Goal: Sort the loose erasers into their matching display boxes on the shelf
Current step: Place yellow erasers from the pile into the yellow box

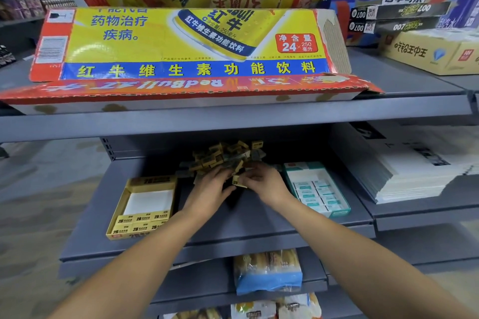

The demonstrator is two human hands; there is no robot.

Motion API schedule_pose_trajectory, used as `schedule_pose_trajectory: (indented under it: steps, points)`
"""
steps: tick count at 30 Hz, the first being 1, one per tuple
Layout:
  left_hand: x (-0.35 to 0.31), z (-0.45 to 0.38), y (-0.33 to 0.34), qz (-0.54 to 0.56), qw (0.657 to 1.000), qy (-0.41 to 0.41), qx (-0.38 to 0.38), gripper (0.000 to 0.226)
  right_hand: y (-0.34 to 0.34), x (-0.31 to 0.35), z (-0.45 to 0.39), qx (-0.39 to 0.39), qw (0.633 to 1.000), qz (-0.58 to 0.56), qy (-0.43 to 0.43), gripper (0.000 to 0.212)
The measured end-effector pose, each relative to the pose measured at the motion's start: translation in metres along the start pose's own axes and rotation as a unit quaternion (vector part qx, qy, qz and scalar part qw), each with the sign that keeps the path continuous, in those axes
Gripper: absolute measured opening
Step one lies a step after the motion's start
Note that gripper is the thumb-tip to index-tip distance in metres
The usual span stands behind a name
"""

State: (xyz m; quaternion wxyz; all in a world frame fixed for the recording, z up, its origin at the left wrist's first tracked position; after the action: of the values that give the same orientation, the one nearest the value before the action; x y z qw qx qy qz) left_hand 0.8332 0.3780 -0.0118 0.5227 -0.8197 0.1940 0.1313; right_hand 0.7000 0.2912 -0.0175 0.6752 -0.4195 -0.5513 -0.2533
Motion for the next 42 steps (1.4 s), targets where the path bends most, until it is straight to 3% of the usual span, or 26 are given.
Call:
schedule_pose_trajectory:
  steps: [5,9,13,22,29,35,42]
  points:
    - [0.003,0.0,0.0,-0.008,1.0,0.005,0.003,0.034,-0.003,0.011,0.005,-0.036,0.99,0.095,-0.095,0.013]
    - [0.005,0.001,-0.007,-0.017,0.999,0.006,-0.03,0.03,0.006,0.017,0.01,-0.033,0.92,0.276,-0.274,0.026]
    - [0.014,0.009,-0.018,-0.023,0.999,-0.008,-0.035,0.029,0.022,0.024,0.011,-0.066,0.895,0.313,-0.31,0.021]
    - [0.06,0.073,-0.083,-0.064,0.987,-0.11,-0.102,0.027,0.108,0.058,0.003,0.021,0.931,0.222,-0.289,0.024]
    - [0.096,0.147,-0.135,-0.131,0.956,-0.218,-0.144,0.021,0.203,0.07,0.005,0.133,0.93,0.256,-0.226,0.02]
    - [0.106,0.183,-0.152,-0.13,0.942,-0.26,-0.164,0.031,0.243,0.065,0.005,0.14,0.924,0.293,-0.204,0.008]
    - [0.108,0.191,-0.156,-0.137,0.944,-0.251,-0.161,0.03,0.252,0.064,0.001,0.138,0.923,0.306,-0.189,0.008]
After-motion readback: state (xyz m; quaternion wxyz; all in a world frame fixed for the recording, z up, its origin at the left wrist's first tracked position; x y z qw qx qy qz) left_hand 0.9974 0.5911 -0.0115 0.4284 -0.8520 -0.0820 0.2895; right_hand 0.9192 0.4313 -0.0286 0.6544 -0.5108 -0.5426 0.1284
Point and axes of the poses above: each hand's wrist, its own z-axis away from the middle knuckle, its own y-axis out of the palm, x = y × z, the point moved 5 cm from there along -z, towards the middle knuckle, and after that the axes turned 8 degrees about y, right-handed, at the moved point
